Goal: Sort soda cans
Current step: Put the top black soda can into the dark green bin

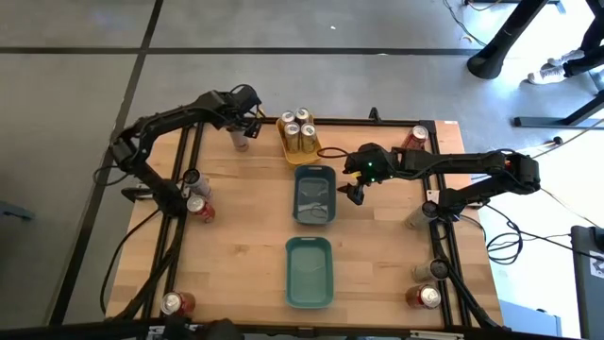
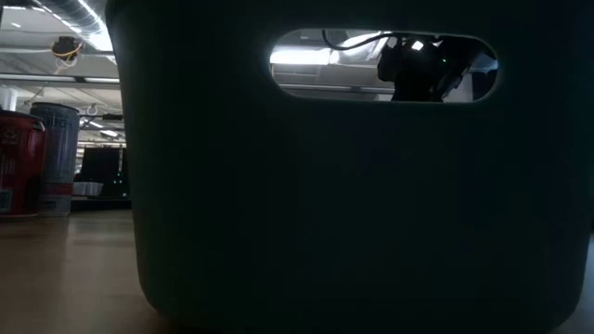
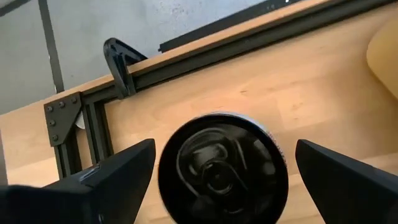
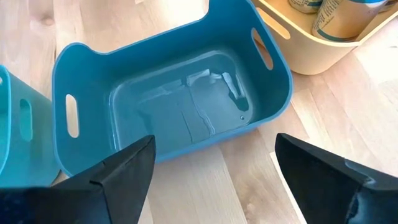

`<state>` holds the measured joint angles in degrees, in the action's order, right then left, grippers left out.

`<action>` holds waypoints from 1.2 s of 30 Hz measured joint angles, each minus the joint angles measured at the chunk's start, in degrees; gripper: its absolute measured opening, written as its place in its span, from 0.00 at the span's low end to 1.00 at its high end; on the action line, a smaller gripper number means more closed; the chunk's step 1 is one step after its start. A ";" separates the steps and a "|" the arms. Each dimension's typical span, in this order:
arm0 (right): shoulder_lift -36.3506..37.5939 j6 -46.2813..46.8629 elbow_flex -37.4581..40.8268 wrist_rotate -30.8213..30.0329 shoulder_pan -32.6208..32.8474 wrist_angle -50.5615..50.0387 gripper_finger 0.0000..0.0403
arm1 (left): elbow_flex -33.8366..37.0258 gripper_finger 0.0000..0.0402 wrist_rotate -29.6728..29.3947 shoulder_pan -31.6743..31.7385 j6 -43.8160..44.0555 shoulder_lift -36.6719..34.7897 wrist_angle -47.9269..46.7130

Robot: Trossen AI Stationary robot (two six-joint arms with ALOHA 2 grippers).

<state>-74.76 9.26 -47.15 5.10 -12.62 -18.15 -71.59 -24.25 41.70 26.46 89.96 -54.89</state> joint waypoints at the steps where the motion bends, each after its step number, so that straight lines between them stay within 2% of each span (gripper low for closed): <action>1: -0.01 0.00 -0.01 0.02 0.00 0.02 0.82 | 0.00 0.93 0.35 -0.07 -0.18 0.35 -0.03; 6: -0.02 0.00 -0.01 0.02 0.00 0.02 0.82 | 0.00 0.89 1.40 -0.07 -1.23 1.04 -0.04; 17: -0.01 -0.48 -0.01 0.02 0.00 0.02 0.82 | -0.09 0.65 1.23 -0.79 -2.80 0.89 -1.49; 26: 0.59 -3.32 -0.01 0.04 -0.04 -4.88 0.82 | 0.03 0.66 2.22 -6.15 -4.40 -1.40 -3.07; 36: 6.03 -3.47 -0.10 -1.66 -0.12 -7.64 0.82 | -0.50 0.66 1.49 -16.86 -2.79 -12.31 -6.16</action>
<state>-68.73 5.79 -47.24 3.44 -12.74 -25.79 -72.10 -22.76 24.84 23.67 77.65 -61.05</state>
